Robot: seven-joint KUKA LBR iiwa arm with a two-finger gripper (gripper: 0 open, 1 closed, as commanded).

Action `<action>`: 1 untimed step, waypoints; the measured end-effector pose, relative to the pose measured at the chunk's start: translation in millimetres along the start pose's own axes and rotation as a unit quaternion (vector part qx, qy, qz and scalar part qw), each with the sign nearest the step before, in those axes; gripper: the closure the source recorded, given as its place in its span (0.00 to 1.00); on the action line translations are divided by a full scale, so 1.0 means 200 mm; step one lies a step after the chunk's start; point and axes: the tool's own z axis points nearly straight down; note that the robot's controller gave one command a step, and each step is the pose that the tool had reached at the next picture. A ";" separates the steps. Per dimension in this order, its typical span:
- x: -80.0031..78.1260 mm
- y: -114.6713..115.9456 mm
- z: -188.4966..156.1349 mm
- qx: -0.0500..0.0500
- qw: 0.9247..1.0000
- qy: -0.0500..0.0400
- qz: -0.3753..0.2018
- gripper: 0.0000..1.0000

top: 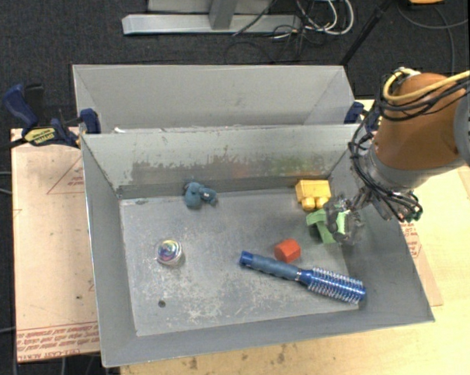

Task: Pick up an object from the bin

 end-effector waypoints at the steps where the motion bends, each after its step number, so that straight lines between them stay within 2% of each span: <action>1: 0.00 0.01 0.02 -0.002 1.000 0.003 -0.001 0.00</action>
Offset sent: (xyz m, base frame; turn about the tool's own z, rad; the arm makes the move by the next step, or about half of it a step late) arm 0.0000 0.0000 0.0000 0.0000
